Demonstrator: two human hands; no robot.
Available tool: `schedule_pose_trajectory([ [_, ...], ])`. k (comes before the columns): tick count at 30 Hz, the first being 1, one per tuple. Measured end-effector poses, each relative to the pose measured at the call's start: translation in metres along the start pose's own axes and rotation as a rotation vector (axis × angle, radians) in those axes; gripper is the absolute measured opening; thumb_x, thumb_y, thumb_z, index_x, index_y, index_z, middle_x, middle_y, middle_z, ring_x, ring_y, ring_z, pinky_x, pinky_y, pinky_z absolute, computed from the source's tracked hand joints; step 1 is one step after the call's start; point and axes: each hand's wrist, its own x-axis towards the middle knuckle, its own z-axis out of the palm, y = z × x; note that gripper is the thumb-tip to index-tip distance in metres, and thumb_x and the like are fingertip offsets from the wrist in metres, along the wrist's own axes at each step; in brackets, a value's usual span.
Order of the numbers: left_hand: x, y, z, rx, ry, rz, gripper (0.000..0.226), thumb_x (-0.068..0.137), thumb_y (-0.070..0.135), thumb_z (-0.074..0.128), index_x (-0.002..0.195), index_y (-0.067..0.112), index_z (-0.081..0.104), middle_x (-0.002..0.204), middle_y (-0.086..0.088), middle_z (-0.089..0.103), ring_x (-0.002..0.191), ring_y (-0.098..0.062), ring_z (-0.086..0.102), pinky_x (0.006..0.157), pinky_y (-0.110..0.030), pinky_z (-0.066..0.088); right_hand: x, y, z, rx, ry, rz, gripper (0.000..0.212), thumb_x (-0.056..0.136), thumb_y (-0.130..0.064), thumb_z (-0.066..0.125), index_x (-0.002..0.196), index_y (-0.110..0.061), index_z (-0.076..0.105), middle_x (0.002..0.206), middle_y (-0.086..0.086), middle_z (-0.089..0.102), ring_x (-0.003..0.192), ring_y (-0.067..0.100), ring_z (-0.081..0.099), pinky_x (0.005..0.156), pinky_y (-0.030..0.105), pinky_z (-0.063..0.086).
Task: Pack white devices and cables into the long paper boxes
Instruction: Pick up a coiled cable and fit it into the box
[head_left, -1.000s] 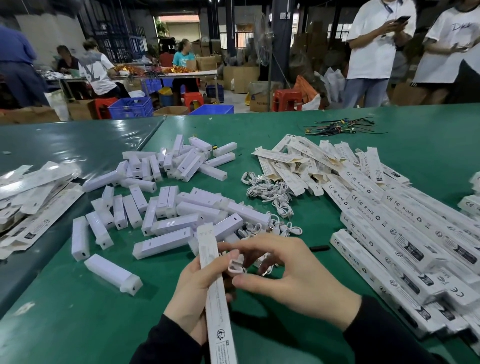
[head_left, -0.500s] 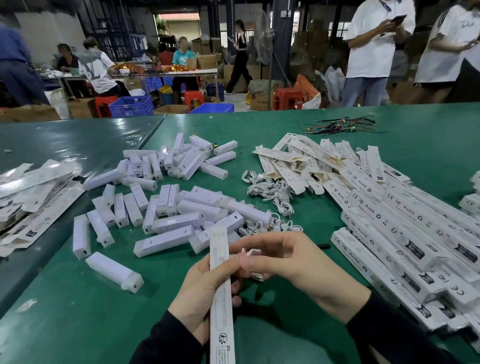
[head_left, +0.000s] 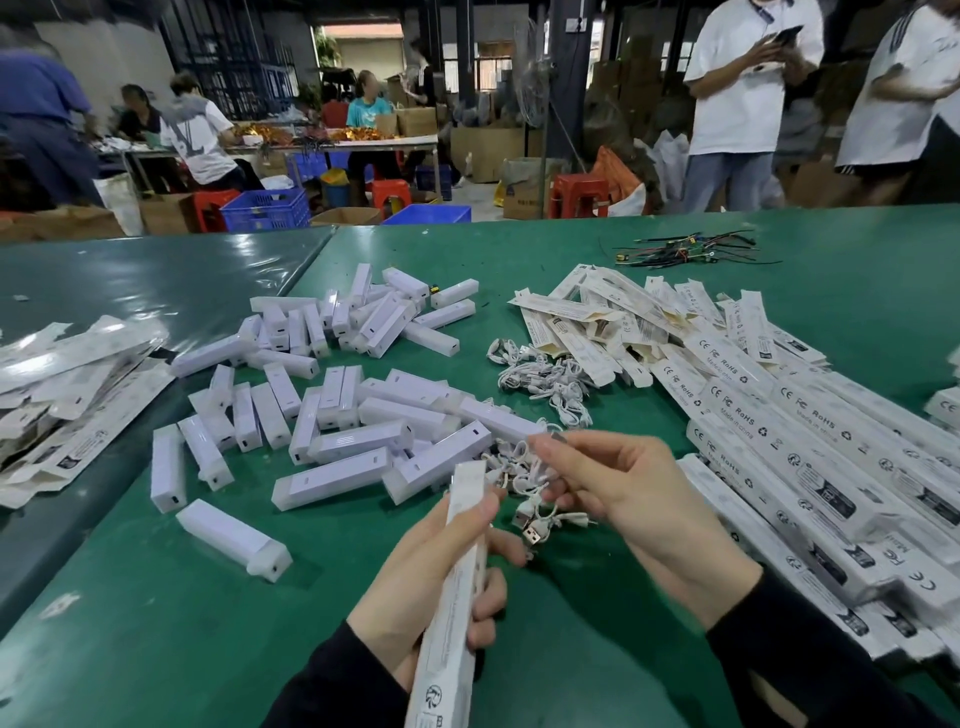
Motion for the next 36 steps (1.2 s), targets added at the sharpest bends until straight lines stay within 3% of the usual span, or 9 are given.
schedule_pose_trajectory([
  [4, -0.005, -0.003, 0.002, 0.026, -0.205, -0.003, 0.039, 0.081, 0.031, 0.067, 0.113, 0.023, 0.047, 0.08, -0.013, 0.058, 0.037, -0.015, 0.036, 0.034, -0.016, 0.035, 0.003, -0.002, -0.004, 0.004, 0.083, -0.04, 0.012, 0.073, -0.004, 0.077, 0.085, -0.007, 0.076, 0.064, 0.007, 0.069, 0.05, 0.013, 0.061, 0.05, 0.017, 0.049],
  [7, -0.007, -0.004, 0.005, 0.016, -0.273, -0.007, 0.041, 0.084, 0.027, 0.062, 0.119, 0.023, 0.042, 0.082, -0.015, 0.058, 0.038, -0.015, 0.037, 0.034, -0.016, 0.036, 0.001, 0.002, 0.001, -0.018, 0.077, -0.064, 0.01, 0.072, -0.003, 0.079, 0.08, -0.008, 0.078, 0.064, 0.009, 0.07, 0.048, 0.013, 0.06, 0.05, 0.018, 0.05],
  [15, -0.01, -0.004, 0.006, 0.006, -0.304, -0.028, 0.052, 0.083, 0.027, 0.061, 0.128, 0.022, 0.036, 0.08, -0.015, 0.056, 0.036, -0.015, 0.036, 0.033, -0.015, 0.037, -0.003, 0.009, 0.009, -0.061, -0.024, -0.063, 0.005, 0.075, -0.004, 0.078, 0.077, -0.008, 0.08, 0.062, 0.008, 0.069, 0.047, 0.008, 0.054, 0.047, 0.016, 0.044],
  [19, -0.009, -0.002, 0.004, -0.039, -0.325, -0.025, 0.056, 0.081, 0.029, 0.066, 0.129, 0.019, 0.037, 0.079, -0.015, 0.055, 0.036, -0.014, 0.036, 0.033, -0.015, 0.036, -0.003, 0.01, 0.009, -0.088, -0.093, -0.052, 0.007, 0.08, -0.011, 0.074, 0.083, -0.009, 0.08, 0.066, -0.001, 0.072, 0.05, 0.0, 0.052, 0.049, 0.009, 0.04],
  [24, -0.008, 0.001, 0.002, -0.06, -0.34, -0.011, 0.054, 0.084, 0.029, 0.064, 0.126, 0.013, 0.034, 0.077, -0.013, 0.054, 0.036, -0.012, 0.037, 0.033, -0.014, 0.036, -0.001, 0.011, 0.008, -0.032, -0.139, -0.037, 0.03, 0.059, -0.037, 0.079, 0.082, -0.019, 0.079, 0.074, -0.002, 0.072, 0.062, 0.004, 0.056, 0.06, 0.014, 0.043],
  [28, -0.01, 0.0, 0.002, -0.06, -0.386, -0.037, 0.062, 0.084, 0.029, 0.062, 0.133, 0.015, 0.027, 0.077, -0.012, 0.054, 0.037, -0.012, 0.038, 0.034, -0.014, 0.037, 0.001, 0.014, 0.007, 0.044, -0.226, 0.045, 0.027, 0.053, -0.033, 0.082, 0.076, -0.018, 0.079, 0.08, 0.003, 0.074, 0.075, 0.012, 0.063, 0.073, 0.021, 0.052],
  [33, -0.01, 0.003, -0.001, -0.076, -0.435, -0.035, 0.07, 0.08, 0.031, 0.073, 0.134, 0.012, 0.033, 0.077, -0.012, 0.053, 0.037, -0.011, 0.039, 0.033, -0.014, 0.037, 0.0, 0.01, 0.0, 0.046, -0.361, 0.069, 0.015, 0.063, -0.024, 0.078, 0.075, -0.015, 0.079, 0.08, 0.002, 0.074, 0.073, 0.009, 0.068, 0.073, 0.019, 0.054],
  [36, -0.01, 0.002, 0.0, -0.073, -0.414, -0.028, 0.06, 0.079, 0.031, 0.074, 0.124, 0.013, 0.038, 0.077, -0.012, 0.053, 0.037, -0.011, 0.038, 0.033, -0.014, 0.037, -0.001, 0.008, 0.0, -0.064, -0.352, 0.015, 0.023, 0.074, -0.026, 0.071, 0.083, -0.006, 0.078, 0.08, 0.002, 0.072, 0.072, 0.008, 0.061, 0.073, 0.019, 0.049],
])
